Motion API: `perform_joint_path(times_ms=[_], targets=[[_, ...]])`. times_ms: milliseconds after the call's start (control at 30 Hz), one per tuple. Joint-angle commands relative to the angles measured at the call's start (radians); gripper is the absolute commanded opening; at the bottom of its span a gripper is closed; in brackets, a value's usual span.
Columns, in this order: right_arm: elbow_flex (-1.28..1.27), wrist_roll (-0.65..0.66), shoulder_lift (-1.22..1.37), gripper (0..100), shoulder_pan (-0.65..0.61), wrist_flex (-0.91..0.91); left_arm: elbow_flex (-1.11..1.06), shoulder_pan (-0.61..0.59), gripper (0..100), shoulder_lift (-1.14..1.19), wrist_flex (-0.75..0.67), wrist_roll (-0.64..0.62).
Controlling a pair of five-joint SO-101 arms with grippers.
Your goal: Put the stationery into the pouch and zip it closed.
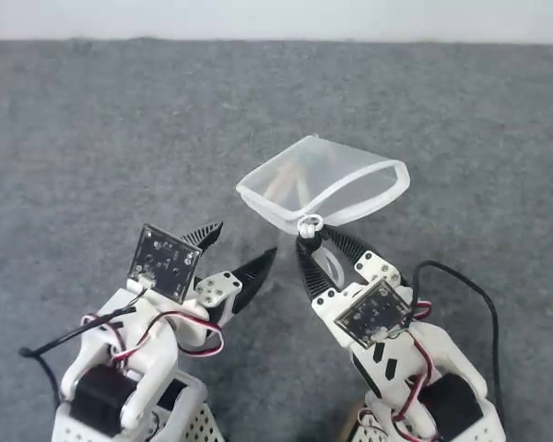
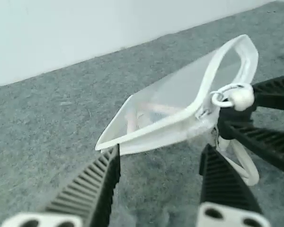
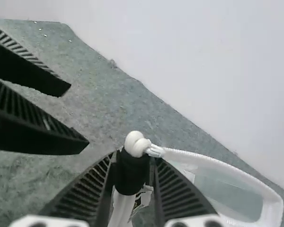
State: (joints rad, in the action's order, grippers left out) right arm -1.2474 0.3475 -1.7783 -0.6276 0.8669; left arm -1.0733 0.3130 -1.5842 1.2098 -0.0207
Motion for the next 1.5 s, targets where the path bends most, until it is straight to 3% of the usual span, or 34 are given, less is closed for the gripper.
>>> perform_joint_path(times_ms=[0,200,500,900,1133,1467], targets=[[0.078,0.021,-0.036,0.6,0.012,0.002,0.012,0.017,26,-0.009,-0.038,0.002],[0.181,0.021,-0.036,0.6,0.004,0.097,-0.012,0.152,26,-0.011,-0.040,0.009],[0.249,0.114,-0.033,0.6,-0.093,0.216,-0.015,0.155,26,-0.011,-0.040,0.054],[0.362,0.114,-0.033,0.6,-0.094,0.315,-0.048,0.155,26,-0.011,-0.069,0.072],[0.364,0.115,-0.033,0.6,-0.242,0.358,-0.053,0.155,26,-0.011,-0.075,0.072],[0.364,0.112,-0.036,0.6,-0.251,0.358,-0.076,0.157,26,-0.011,-0.101,0.069]])
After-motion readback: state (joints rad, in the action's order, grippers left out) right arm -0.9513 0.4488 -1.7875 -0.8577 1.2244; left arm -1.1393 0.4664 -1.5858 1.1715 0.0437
